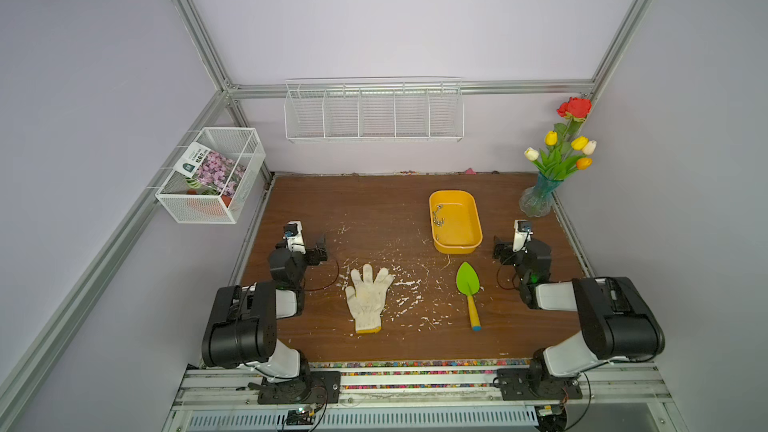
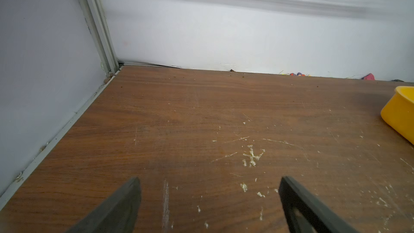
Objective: Take out the screws from the storage box
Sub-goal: Pick up the distractor from the center of the board.
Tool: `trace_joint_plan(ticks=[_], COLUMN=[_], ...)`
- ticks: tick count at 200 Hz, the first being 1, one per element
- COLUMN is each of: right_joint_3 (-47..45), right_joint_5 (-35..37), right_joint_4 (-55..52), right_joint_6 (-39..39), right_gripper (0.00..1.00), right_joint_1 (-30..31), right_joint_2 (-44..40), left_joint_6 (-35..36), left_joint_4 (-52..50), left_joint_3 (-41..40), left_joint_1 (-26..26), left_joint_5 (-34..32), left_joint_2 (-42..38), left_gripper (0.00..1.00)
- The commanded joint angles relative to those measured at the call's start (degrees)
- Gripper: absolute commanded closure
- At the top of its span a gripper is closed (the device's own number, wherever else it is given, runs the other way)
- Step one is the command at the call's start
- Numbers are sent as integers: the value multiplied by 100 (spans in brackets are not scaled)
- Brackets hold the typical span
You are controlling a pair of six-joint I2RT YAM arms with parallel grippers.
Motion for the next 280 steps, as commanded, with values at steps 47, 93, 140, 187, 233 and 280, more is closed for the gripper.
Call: trace_joint_plan(ticks=[47,93,140,187,233,280], right_joint_3=[59,62,67,59,-136,511], right_joint_5=[-16,-21,-26,-26,77,341], right_joint_4=[149,139,134,145,393,-2018], right_joint_6=[-25,-28,-19,-18,41,-9], right_gripper=[1,1,2,2,2,2], right_joint_1=[19,15,11,14,-23,354], right_joint_2=[53,50,64,55,-131,-1519], left_joint_6=[-58,-54,-57,-57,17,369], left_joint_4=[-14,-14,-14,-14,123,-1444], left_joint_3=[105,111,110,108,-5,227], left_joint_1=[4,4,4,-1,-169,-845], left_joint_5=[-38,-38,-38,-46,-424,-1517], left_joint_2=[47,48,48,46,-29,-1451], left_gripper=[0,0,0,0,0,0])
